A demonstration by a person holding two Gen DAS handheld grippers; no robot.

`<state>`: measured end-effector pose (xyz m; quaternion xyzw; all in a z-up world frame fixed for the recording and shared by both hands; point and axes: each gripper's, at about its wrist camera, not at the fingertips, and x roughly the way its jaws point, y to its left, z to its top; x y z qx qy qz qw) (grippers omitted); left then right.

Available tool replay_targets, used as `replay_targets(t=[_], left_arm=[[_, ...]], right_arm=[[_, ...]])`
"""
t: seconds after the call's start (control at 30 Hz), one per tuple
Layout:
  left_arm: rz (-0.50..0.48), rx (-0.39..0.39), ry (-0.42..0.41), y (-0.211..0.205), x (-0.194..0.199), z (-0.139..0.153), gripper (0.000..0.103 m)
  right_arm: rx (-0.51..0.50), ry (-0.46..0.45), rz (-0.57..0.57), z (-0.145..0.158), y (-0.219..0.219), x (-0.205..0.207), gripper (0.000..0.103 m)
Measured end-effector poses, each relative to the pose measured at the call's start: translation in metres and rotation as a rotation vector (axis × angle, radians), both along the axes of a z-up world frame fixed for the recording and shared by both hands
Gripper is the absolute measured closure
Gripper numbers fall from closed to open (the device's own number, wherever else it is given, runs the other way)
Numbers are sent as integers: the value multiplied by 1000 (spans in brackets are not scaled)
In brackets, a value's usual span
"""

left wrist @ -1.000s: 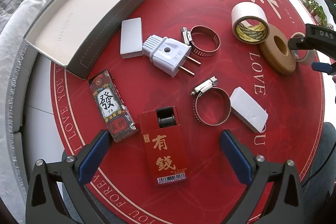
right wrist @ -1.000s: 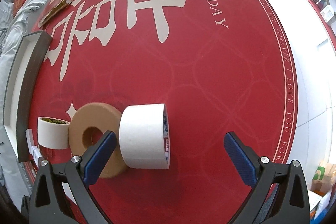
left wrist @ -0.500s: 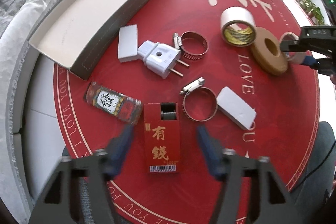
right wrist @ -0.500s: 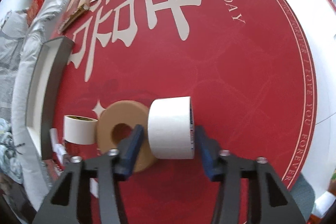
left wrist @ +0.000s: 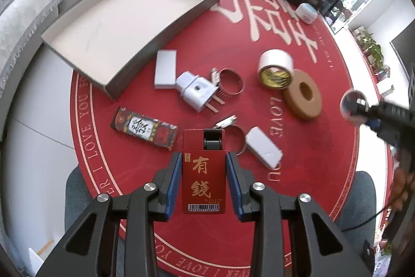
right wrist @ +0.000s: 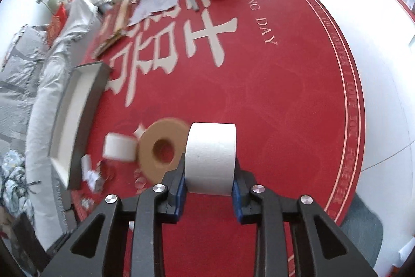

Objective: Organize rigid objects

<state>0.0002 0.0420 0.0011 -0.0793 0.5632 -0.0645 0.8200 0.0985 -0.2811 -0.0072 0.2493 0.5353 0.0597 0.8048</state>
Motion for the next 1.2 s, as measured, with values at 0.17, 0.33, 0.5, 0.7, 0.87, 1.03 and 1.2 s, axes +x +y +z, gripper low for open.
replay_targets(t=[0.17, 0.33, 0.5, 0.7, 0.87, 1.03, 1.2], left_arm=[[-29, 46, -75, -15, -5, 17, 66], [-64, 81, -141, -27, -18, 32, 66], [-73, 136, -173, -32, -32, 40, 66], [-75, 115, -184, -28, -35, 43, 66], [-51, 96, -178, -21, -38, 42, 66], [-45, 77, -177, -17, -38, 41, 66], [-34, 57, -175, -11, -36, 42, 66]], right_arm=[[58, -2, 27, -1, 20, -38, 73], [81, -18, 15, 0, 31, -74, 73], [-12, -8, 63, 1, 58, -101, 73], [-49, -16, 115, 5, 77, -106, 73], [-57, -7, 121, 3, 80, -107, 73], [-71, 10, 124, 1, 82, -107, 73], [-88, 8, 125, 4, 84, -103, 73]])
